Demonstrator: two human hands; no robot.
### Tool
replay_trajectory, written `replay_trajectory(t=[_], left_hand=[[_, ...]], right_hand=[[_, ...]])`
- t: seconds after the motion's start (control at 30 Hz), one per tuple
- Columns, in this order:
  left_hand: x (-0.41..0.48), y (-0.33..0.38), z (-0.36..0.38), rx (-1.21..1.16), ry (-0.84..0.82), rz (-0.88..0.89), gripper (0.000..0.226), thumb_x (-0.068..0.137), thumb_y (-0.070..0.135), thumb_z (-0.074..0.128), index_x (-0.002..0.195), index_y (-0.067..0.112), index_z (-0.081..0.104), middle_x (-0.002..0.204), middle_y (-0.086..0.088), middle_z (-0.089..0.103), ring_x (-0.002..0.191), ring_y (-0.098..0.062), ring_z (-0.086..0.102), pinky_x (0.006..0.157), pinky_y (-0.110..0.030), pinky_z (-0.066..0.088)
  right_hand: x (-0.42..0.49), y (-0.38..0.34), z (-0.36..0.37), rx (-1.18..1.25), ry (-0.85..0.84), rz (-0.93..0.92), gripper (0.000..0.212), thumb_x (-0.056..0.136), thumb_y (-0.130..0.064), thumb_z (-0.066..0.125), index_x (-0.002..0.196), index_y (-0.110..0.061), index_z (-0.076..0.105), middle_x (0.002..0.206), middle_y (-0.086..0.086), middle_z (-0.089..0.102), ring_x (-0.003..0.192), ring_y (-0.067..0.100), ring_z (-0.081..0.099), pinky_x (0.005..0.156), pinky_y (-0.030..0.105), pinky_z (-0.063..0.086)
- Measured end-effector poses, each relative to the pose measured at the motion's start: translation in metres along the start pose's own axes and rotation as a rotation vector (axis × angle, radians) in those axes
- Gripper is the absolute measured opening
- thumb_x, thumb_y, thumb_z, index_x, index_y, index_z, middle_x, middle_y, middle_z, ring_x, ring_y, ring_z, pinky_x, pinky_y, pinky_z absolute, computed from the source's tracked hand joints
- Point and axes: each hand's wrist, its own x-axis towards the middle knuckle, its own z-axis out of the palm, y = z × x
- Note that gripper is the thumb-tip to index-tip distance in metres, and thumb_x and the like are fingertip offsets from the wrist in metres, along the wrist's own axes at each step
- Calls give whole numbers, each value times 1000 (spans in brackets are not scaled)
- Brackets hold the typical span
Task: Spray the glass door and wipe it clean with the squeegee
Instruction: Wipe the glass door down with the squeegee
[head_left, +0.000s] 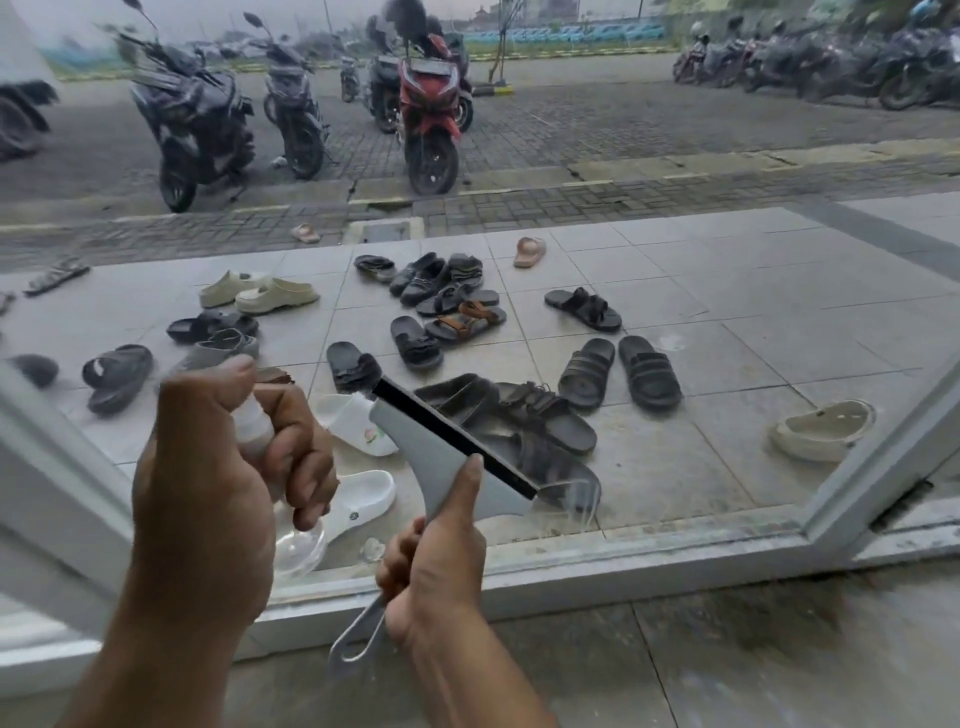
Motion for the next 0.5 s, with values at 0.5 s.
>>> replay_trajectory(t=[0.5], left_hand=[[1,1,-23,114,91,67,46,84,44,35,49,15,35,42,-8,27,37,-20,28,39,-23,28]], right_hand=[[-24,-78,22,-36,-65,-425,61,79,-75,55,68,-16,46,48,-3,33,38,12,27,38,21,24]])
